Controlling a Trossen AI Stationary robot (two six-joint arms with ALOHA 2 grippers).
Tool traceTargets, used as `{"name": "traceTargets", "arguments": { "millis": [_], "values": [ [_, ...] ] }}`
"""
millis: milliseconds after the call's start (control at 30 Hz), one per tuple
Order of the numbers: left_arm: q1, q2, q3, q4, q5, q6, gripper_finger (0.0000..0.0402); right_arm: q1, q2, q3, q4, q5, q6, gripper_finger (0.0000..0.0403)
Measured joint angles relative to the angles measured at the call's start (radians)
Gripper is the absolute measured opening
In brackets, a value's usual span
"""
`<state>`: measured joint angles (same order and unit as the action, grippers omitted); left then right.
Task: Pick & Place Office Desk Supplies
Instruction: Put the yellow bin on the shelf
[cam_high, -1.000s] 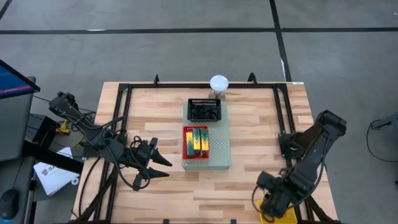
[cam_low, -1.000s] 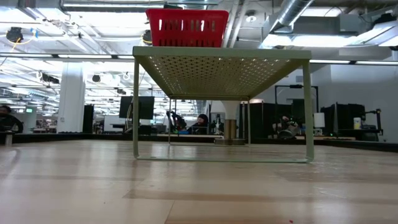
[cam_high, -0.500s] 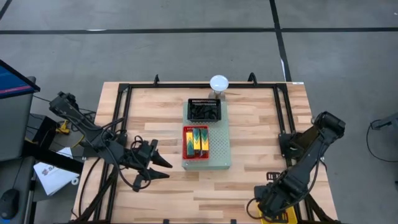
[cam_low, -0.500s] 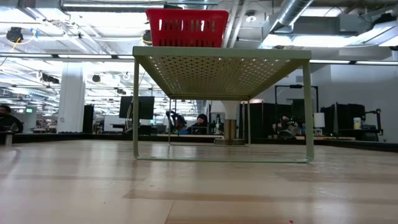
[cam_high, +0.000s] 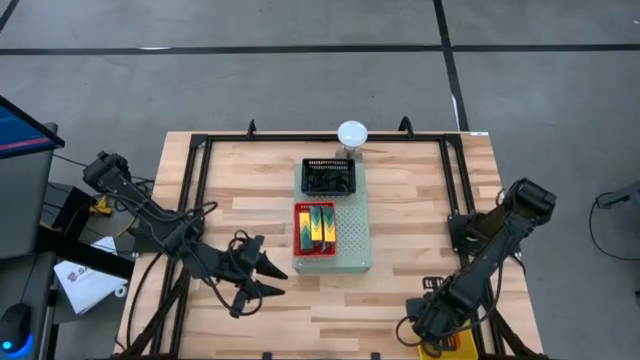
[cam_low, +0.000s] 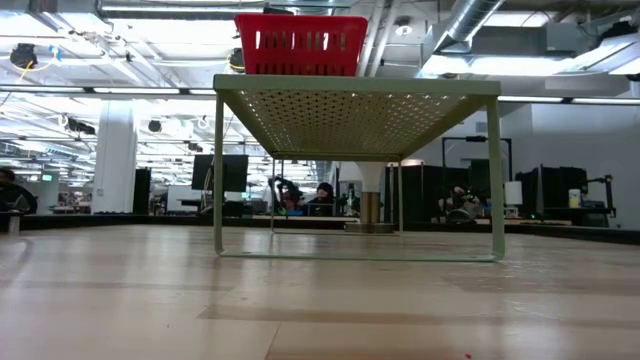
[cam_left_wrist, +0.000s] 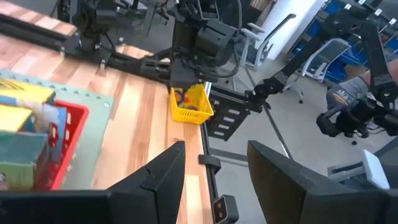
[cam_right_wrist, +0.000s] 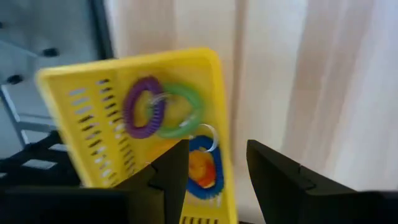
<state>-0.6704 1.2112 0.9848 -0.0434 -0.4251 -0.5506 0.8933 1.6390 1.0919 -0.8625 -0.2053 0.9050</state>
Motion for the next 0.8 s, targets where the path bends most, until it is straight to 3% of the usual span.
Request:
{"name": "traceTargets", "arguments": {
  "millis": [167,433,533,667,800],
  "values": [
    [0.001,0.01,0.0,0.0,0.006,-0.013,0.0168,0.041,-0.024,-0.067,0.036,0.051,0.06,0.0157],
    [0.012,0.005,0.0,0.007,0.006,-0.015,0.0168,0.089,-0.032,-0.172,0.163,0.049,0.182,0.0151],
    [0.012,0.005,0.0,0.007,0.006,-0.015,0.0168,0.082,-0.032,-0.179,0.164,0.051,0.214,0.0115],
    [0.012,0.005,0.0,0.007,0.007,-0.015,0.0168,0.056,-0.032,-0.181,0.162,0.051,0.237,0.0022],
    [0.008,-0.001,0.0,-0.06,0.009,-0.037,0.0168,0.01,-0.032,-0.181,0.139,0.068,0.325,0.0007]
  ]
}}
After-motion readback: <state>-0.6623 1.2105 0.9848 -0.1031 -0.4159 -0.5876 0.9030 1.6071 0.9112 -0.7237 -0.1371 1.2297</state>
